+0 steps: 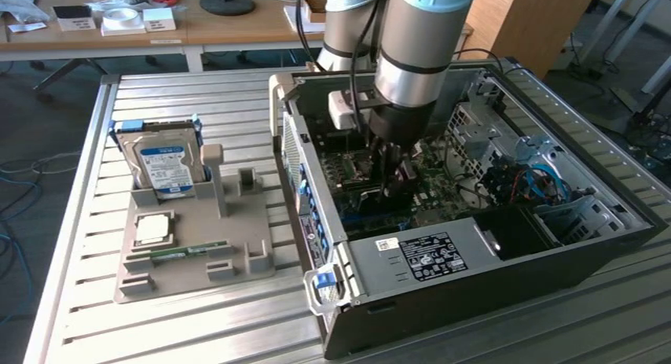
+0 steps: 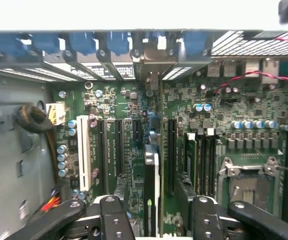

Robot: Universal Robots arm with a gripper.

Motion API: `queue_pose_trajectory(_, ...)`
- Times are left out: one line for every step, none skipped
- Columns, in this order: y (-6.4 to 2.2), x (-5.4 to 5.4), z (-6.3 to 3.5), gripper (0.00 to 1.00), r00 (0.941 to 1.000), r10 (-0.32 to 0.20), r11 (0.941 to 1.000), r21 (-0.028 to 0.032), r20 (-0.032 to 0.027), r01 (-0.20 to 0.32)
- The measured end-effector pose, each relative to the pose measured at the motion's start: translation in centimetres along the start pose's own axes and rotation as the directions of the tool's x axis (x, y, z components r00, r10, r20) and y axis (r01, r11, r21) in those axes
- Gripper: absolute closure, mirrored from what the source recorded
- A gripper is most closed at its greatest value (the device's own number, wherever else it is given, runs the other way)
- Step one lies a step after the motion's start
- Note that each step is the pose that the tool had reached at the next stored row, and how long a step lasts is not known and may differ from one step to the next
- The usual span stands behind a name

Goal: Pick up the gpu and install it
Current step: 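Insert the gpu into the slot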

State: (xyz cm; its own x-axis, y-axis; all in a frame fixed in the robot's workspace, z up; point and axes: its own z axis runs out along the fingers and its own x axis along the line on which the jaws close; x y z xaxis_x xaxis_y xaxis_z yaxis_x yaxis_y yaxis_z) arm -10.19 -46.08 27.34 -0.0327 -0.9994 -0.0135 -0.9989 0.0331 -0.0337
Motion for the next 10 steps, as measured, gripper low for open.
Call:
queue_pose_trajectory(-0.01,0.0,-0.35,0.48,1.0,0.0,1.0,0.0,-0.0001,0.0)
queue_pose_trajectory(-0.02,0.0,-0.7,0.48,1.0,0.0,1.0,0.0,-0.0001,0.0)
queue_pose_trajectory(-0.03,0.0,-1.06,0.48,1.0,0.0,1.0,-0.0001,-0.0002,0.0)
queue_pose_trajectory(-0.05,0.0,-1.41,0.48,1.0,0.0,1.0,0.0,0.0,0.0)
queue_pose_trajectory(-0.06,0.0,-1.73,0.48,1.0,0.0,1.0,0.0,0.0,0.0)
queue_pose_trajectory(-0.07,0.0,-2.05,0.48,1.0,0.0,1.0,0.0,0.0,0.0)
queue_pose_trajectory(-0.08,0.0,-2.36,0.48,1.0,0.0,1.0,0.0,0.0,0.0)
queue_pose_trajectory(-0.09,0.0,-2.68,0.48,1.0,0.0,1.0,-0.0001,-0.0001,0.0)
queue_pose_trajectory(-0.1,0.0,-2.97,0.48,1.0,0.0,1.0,-0.0001,-0.0002,0.0)
queue_pose_trajectory(-0.11,0.0,-3.27,0.48,1.0,0.0,1.0,0.0,-0.0001,0.0)
